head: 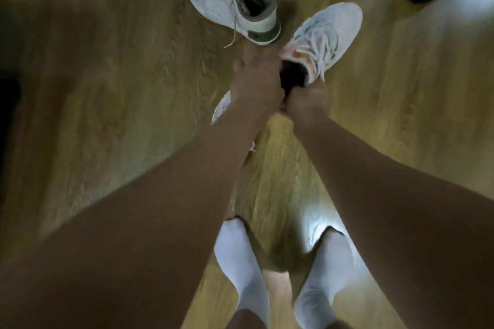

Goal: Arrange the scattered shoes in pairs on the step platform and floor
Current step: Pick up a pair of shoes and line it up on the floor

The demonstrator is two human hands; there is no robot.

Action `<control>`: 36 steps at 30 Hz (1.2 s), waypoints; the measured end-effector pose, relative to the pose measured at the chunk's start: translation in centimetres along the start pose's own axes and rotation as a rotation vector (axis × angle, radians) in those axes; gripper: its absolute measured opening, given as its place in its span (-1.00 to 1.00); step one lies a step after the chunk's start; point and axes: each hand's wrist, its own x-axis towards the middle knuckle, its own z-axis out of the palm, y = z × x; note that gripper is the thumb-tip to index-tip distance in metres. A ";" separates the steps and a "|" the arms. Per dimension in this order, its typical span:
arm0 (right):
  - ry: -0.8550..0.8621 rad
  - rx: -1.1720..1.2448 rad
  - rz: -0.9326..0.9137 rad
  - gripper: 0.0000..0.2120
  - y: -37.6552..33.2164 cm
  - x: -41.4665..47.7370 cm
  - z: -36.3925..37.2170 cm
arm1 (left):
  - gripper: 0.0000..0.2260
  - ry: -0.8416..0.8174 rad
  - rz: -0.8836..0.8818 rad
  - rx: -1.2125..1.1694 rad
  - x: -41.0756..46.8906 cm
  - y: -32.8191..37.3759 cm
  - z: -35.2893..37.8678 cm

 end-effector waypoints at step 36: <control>-0.061 -0.961 -0.172 -0.78 10.9 -6.1 -2.6 | -0.67 -0.273 -0.388 0.100 -10.4 -9.4 6.7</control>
